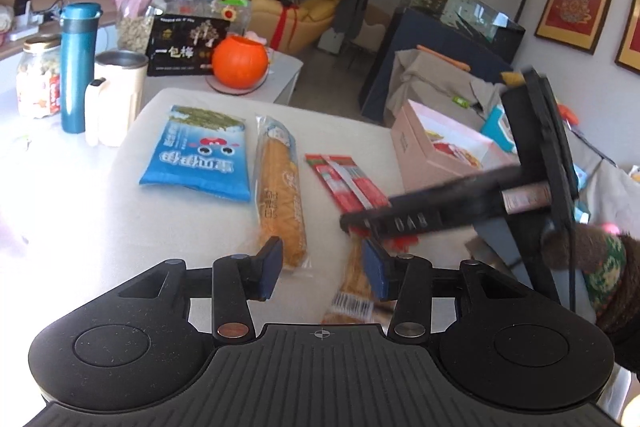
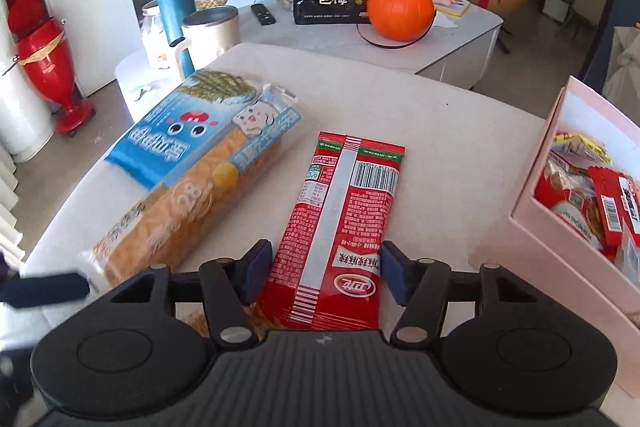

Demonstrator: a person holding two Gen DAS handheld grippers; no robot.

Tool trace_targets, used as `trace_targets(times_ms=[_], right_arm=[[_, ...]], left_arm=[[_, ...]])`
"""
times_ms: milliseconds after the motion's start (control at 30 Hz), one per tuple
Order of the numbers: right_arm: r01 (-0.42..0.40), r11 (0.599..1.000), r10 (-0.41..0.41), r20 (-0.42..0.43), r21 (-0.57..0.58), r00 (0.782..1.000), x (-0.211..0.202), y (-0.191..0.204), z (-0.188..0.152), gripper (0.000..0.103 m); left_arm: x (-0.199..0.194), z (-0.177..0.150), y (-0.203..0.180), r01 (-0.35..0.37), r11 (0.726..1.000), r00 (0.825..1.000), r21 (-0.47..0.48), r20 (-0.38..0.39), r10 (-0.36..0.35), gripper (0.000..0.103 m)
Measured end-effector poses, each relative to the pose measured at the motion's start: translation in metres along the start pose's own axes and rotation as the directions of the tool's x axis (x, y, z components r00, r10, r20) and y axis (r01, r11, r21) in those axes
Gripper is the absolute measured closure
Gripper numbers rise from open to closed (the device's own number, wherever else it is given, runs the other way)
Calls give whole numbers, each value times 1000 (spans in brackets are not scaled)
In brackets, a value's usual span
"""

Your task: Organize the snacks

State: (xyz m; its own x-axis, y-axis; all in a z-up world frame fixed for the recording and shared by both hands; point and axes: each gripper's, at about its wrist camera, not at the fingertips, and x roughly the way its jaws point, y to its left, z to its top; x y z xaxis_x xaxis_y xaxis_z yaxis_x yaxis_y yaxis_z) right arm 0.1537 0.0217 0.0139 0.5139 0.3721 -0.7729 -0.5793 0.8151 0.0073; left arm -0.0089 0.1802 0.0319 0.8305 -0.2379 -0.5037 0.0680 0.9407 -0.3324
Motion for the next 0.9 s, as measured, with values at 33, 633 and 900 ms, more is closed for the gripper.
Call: trace_targets(times_ms=[33,633,900], right_arm=[[-5,1000,5,2,-14,1000,-6,-1,-8,44],[24,999,-28,131,32,991,-64,-43,-104,8],[11,999,-16,129,39,992,-63,-45,-104,3]], left_arm=[[-1,5,2,-8,1000,1000,-3,21,8,55],[79,81,64,-291,955,956,-63,23,293,55],[128,98,77,-342,940,937,-11,-85,340,55]])
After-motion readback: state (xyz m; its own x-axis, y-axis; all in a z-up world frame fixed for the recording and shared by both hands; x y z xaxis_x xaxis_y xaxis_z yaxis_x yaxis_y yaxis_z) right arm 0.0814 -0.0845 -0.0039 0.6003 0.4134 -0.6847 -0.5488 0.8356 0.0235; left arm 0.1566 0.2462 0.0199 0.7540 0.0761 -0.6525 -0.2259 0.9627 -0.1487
